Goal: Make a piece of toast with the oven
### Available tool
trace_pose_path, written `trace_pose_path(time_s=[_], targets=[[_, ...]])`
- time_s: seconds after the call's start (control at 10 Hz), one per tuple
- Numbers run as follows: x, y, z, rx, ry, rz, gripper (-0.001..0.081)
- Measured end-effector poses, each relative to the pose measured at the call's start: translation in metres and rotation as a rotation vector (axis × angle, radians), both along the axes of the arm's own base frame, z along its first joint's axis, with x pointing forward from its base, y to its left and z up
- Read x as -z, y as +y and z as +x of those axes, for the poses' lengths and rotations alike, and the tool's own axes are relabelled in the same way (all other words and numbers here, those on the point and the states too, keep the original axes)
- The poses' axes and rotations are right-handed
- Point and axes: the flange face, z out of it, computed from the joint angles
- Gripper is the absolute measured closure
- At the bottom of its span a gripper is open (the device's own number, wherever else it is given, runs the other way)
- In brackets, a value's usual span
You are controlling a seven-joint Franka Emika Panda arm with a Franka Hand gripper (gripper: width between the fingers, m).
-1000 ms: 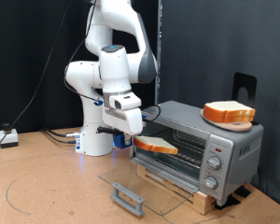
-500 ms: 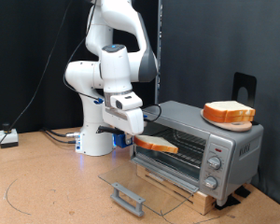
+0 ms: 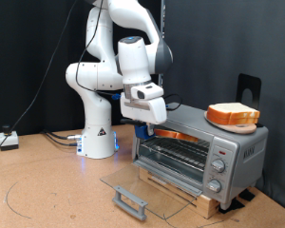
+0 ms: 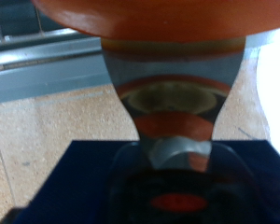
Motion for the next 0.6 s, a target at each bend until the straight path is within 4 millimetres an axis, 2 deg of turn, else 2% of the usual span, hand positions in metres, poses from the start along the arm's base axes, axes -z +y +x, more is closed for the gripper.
trace_pose_path(time_s=[0.3,0.6], targets=[[0.005,0.017,-0.010,-0.031,-0.014,-0.057,0.0410],[0.023,0.003,-0.009,-0.037,-0.040,-0.141,0.0410]])
